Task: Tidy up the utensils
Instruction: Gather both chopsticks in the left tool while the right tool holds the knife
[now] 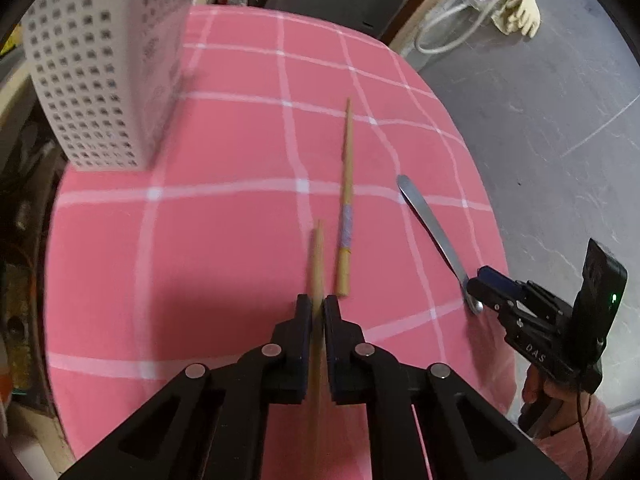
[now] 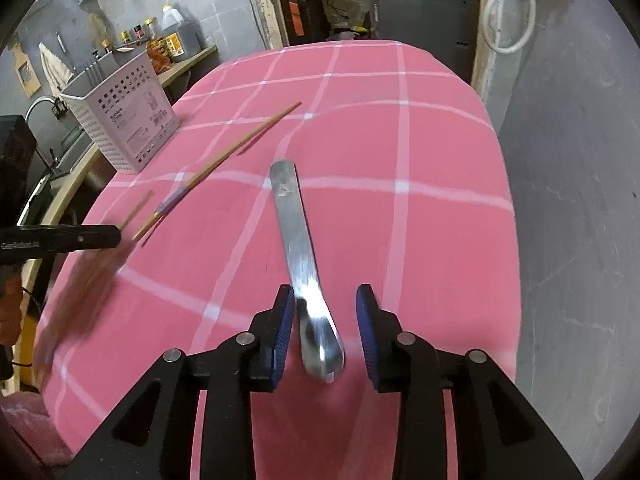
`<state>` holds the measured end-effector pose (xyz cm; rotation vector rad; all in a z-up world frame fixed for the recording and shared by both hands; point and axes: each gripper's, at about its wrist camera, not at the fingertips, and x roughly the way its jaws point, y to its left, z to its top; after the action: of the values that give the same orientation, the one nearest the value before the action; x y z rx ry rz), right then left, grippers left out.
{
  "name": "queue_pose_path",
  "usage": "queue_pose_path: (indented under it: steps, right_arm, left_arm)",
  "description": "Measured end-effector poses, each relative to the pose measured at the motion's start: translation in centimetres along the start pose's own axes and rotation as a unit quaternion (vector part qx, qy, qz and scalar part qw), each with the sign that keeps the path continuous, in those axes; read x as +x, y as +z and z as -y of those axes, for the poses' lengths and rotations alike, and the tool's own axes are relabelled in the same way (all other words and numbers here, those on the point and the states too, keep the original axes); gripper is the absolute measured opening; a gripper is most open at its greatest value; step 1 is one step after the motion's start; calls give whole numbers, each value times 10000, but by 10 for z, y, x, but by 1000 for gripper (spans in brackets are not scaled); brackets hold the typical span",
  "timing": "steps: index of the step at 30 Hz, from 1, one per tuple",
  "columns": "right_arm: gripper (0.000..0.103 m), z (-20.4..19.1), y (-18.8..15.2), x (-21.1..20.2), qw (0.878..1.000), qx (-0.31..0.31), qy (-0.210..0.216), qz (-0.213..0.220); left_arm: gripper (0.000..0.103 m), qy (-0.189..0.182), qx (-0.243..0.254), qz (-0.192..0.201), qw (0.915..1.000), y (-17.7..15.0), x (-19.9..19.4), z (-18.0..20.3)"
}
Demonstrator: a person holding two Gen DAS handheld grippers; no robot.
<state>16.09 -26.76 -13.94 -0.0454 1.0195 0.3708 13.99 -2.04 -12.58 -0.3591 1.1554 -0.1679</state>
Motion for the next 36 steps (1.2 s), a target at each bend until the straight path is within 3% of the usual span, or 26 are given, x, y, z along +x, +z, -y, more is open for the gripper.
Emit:
queue_pose_path:
  steps: [8, 14, 18, 26, 36]
  right_arm:
    - [29, -16, 32, 24, 9988, -471, 165, -15]
    - [29, -26, 43, 38, 9969, -764, 184, -46]
    - [29, -27, 51, 40, 9964, -838, 123, 10]
    - [28, -23, 53, 37, 9958, -889, 216, 29]
    - [29, -15, 50, 39, 9967, -704, 393, 20]
  left_arm:
    - [7, -130, -55, 42, 9999, 28, 6, 0]
    - [7, 5, -141, 199, 9997, 41, 6, -2]
    - [7, -164, -270, 332, 9989, 63, 16, 4]
    - [7, -247, 131, 254, 9993, 106, 49, 30]
    - [7, -256, 439, -50, 9987, 125, 77, 42]
